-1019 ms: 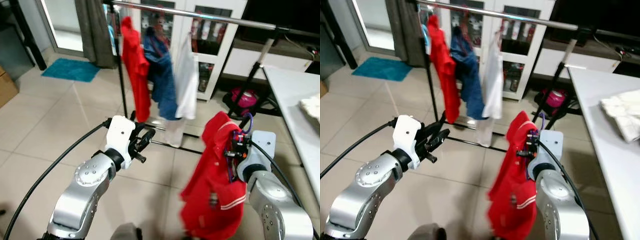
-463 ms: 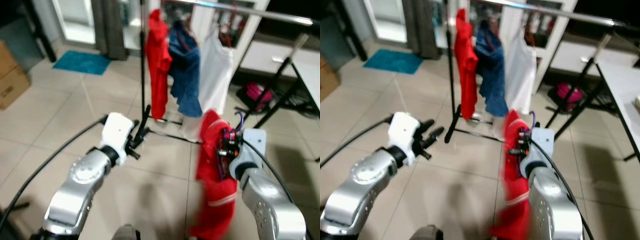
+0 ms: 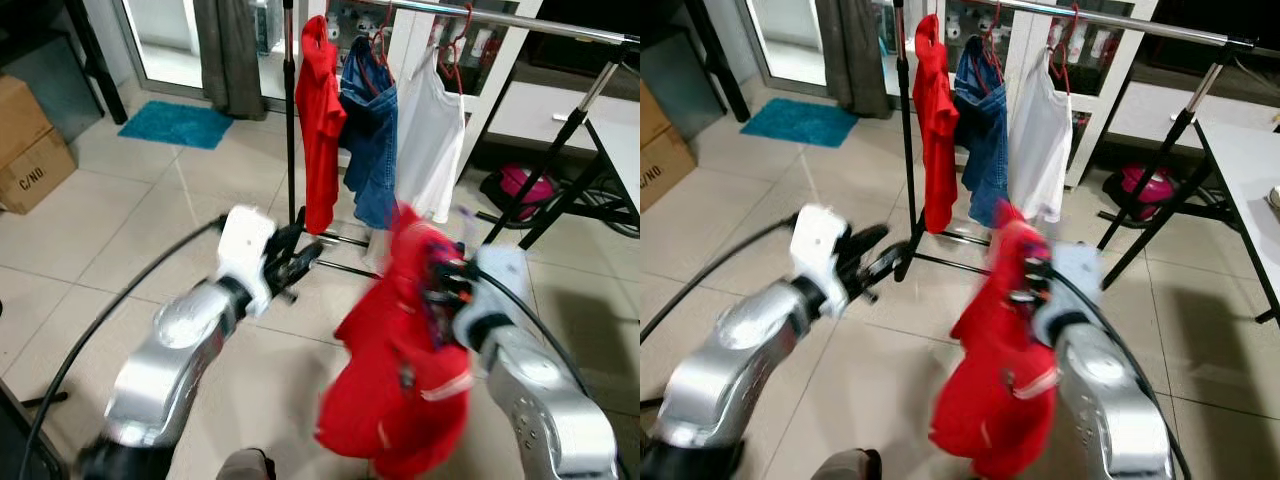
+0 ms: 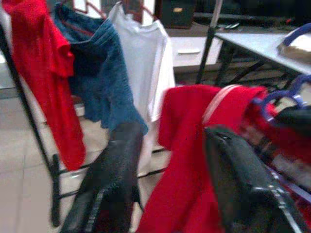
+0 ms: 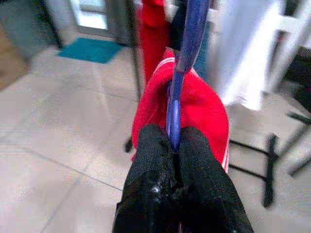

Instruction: Hang hanger

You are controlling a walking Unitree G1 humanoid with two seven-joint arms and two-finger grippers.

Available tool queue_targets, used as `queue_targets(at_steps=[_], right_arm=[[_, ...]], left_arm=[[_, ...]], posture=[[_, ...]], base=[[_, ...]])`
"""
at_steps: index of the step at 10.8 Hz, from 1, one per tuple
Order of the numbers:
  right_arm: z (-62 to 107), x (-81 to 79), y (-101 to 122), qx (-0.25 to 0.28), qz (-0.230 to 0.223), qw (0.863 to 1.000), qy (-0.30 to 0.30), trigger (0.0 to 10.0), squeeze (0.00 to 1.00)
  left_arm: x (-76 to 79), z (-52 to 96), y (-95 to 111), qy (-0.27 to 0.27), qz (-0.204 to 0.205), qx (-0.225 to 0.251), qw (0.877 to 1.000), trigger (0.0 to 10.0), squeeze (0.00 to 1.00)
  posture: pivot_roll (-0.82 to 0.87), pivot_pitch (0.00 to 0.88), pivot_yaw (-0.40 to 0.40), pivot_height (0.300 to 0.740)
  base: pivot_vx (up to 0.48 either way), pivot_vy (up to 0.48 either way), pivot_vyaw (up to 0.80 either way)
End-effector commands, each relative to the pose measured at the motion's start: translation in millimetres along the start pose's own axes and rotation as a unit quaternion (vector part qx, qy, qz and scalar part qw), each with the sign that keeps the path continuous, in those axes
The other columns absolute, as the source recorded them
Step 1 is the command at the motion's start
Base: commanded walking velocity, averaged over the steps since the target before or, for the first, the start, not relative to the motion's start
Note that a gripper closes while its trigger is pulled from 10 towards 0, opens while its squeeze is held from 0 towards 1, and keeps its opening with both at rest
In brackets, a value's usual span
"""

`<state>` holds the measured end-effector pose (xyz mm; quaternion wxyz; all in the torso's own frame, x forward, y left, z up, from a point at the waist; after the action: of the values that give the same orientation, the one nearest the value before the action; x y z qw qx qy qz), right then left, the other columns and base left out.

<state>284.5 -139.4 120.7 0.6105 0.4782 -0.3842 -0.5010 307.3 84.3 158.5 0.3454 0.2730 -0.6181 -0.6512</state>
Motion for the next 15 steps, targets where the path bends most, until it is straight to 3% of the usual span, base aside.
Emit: queue_targets(at_steps=[1, 3, 4, 5, 6, 7, 8, 9, 15], right_arm=[[1.8, -10.1, 23, 0.051, 0.019, 0.998, 0.032, 0.0, 0.0], [-0.5, -21.5, 31, 0.068, 0.037, 0.995, 0.062, 0.0, 0.0], [0.2, -26.8, 38, 0.079, 0.04, 0.993, 0.075, 0.0, 0.0], [0.8, -28.7, 41, 0.085, 0.041, 0.992, 0.08, 0.0, 0.0], [1.6, -31.6, 45, 0.09, 0.039, 0.991, 0.088, 0.0, 0.0], [2.4, -38.0, 51, 0.1, 0.036, 0.989, 0.102, 0.0, 0.0], [2.7, -40.3, 52, 0.103, 0.038, 0.988, 0.108, 0.0, 0.0], [4.2, -41.7, 54, 0.106, 0.038, 0.987, 0.111, 0.0, 0.0], [9.6, -45.1, 54, 0.104, 0.031, 0.987, 0.12, 0.0, 0.0]], left_arm=[[1.6, -9.3, -2, -0.014, 0.011, -0.012, 1.0, 10.0, 1.0], [0.2, -26.7, -3, -0.028, 0.027, -0.016, 0.999, 10.0, 1.0], [7.6, -32.8, -4, -0.061, 0.048, -0.011, 0.997, 10.0, 0.46], [8.9, -35.9, -8, -0.071, 0.032, -0.017, 0.997, 10.0, 0.0], [10.6, -39.6, -15, -0.086, 0.022, -0.026, 0.996, 10.0, 0.0], [7.5, -48.9, -26, -0.093, 0.003, -0.035, 0.995, 4.8, 0.0], [4.8, -53.1, -29, -0.092, -0.012, -0.039, 0.995, 3.2, 0.0], [0.7, -59.6, -28, -0.088, -0.027, -0.034, 0.995, 0.0, 0.0], [6.7, -78.9, -21, -0.124, -0.036, 0.002, 0.992, 0.0, 0.0]], posture=[[0.09, 0.056, -0.049, 0.74], [0.08, 0.049, -0.032, 0.74], [0.08, 0.048, -0.029, 0.74], [0.08, 0.048, -0.03, 0.74], [0.08, 0.049, -0.033, 0.74], [0.08, 0.052, -0.03, 0.74], [0.07, 0.051, -0.027, 0.74], [0.07, 0.052, -0.02, 0.74], [0.06, 0.056, -0.01, 0.74]], base=[[0.0, 0.0, 0.0], [0.0, 0.0, 0.0], [0.0, 0.0, 0.0], [0.0, 0.0, 0.0], [0.0, 0.0, 0.0], [0.0, 0.0, 0.0], [0.0, 0.0, 0.0], [0.0, 0.0, 0.0], [0.0, 0.0, 0.0]])
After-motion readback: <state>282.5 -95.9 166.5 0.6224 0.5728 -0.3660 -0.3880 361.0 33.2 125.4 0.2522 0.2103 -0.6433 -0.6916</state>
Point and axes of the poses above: a point about 5 cm out from each wrist's last joint towards the gripper, its own z axis pointing back from the gripper into the wrist, its own y axis along the axis of the wrist's last joint, x = y × z, the point moved 4 cm from there along -z, pointing out of the wrist towards the gripper, and after that the axes turned 4 degrees about z, right-handed, at the moved point
